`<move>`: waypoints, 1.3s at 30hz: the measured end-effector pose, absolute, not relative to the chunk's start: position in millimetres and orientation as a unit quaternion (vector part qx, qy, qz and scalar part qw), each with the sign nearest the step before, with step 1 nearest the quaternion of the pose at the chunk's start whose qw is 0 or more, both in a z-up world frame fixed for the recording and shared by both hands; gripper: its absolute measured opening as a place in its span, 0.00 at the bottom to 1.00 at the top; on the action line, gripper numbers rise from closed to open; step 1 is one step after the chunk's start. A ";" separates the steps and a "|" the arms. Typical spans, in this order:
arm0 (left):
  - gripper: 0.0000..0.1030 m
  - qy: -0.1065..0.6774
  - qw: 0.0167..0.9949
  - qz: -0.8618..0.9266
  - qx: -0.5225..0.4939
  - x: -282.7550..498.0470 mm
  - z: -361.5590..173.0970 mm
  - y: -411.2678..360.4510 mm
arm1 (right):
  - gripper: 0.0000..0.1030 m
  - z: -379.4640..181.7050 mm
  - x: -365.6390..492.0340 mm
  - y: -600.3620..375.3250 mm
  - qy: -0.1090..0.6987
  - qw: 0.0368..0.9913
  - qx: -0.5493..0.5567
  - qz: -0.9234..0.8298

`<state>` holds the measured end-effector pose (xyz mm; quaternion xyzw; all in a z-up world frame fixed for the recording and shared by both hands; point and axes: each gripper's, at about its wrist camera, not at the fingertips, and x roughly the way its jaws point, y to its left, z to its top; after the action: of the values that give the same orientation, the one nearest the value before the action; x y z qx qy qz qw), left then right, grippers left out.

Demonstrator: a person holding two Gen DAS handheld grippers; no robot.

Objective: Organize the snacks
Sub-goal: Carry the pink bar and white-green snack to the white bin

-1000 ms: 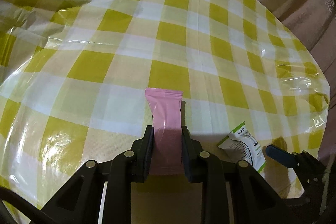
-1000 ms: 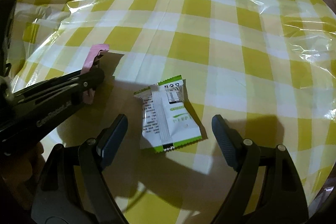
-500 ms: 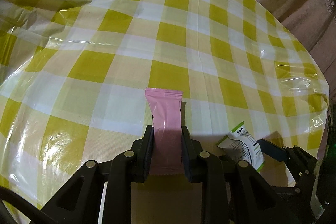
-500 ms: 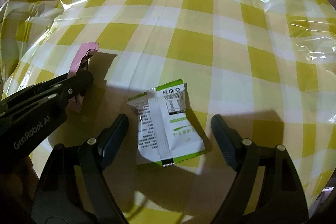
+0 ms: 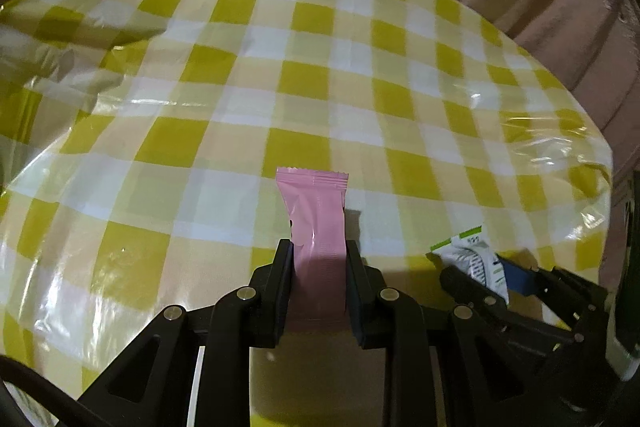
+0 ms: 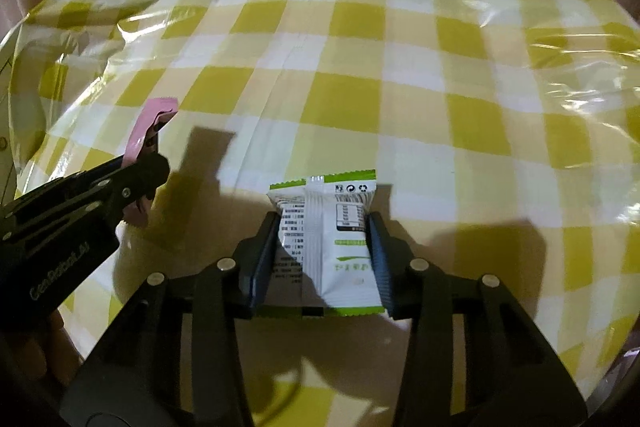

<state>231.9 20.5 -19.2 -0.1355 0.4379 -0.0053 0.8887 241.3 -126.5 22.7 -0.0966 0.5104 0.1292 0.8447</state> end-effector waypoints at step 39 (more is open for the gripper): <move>0.25 0.452 0.850 -0.257 -0.086 85.2 30.2 -213.0 | 0.46 111.4 50.5 -376.9 0.476 0.879 -0.021 -0.038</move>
<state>85.2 -213.0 30.2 -0.0856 0.4521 -0.2567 0.8499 50.5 -376.9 111.4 -0.0212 0.4757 -0.0384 0.8785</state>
